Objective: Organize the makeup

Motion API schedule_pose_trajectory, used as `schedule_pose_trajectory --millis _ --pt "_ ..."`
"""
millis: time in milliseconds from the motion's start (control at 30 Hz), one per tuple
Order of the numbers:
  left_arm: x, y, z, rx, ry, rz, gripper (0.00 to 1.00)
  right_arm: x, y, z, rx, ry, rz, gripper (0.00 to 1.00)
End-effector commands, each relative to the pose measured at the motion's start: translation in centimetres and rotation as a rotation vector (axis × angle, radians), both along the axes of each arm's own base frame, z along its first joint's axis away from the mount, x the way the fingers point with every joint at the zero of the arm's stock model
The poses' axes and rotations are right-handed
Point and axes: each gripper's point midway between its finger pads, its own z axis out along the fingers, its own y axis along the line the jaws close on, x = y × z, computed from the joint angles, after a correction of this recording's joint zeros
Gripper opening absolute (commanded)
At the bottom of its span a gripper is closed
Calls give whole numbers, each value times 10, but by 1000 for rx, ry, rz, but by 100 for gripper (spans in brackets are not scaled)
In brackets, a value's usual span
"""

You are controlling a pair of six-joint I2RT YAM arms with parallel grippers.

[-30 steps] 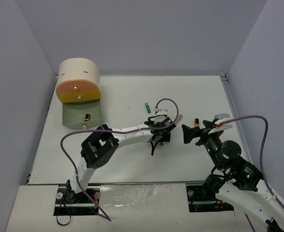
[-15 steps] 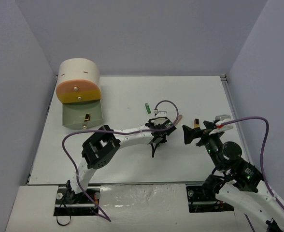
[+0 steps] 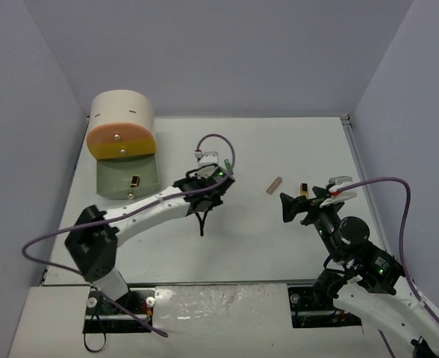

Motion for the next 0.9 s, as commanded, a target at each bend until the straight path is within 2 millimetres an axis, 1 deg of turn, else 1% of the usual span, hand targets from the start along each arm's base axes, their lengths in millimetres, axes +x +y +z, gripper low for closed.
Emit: schedule_pose_trajectory --millis 0,100,233,300,400,433,533,633,767,867 --pt "34 107 56 -21 -122 226 0 8 5 10 35 -25 -18 100" --pt "47 159 60 -61 -133 341 0 9 7 8 31 -20 -14 100" --pt "67 213 64 -94 -145 467 0 9 8 7 27 -17 -10 100" --pt "77 230 63 -113 -137 503 2 9 8 7 28 -16 -9 100" --pt "97 255 53 -140 -108 562 3 9 9 7 26 -14 -7 100" --pt "102 258 55 -153 -110 566 3 9 9 7 26 -14 -6 100" --pt "115 273 45 -146 -87 603 7 9 10 7 23 -14 -4 100" --pt "125 281 40 -138 -84 626 12 10 10 7 21 -12 -5 100" --pt "132 288 30 -163 -70 657 23 11 11 5 13 -6 -3 100" --pt "131 292 29 -160 -65 666 31 11 13 4 10 -1 -1 100"
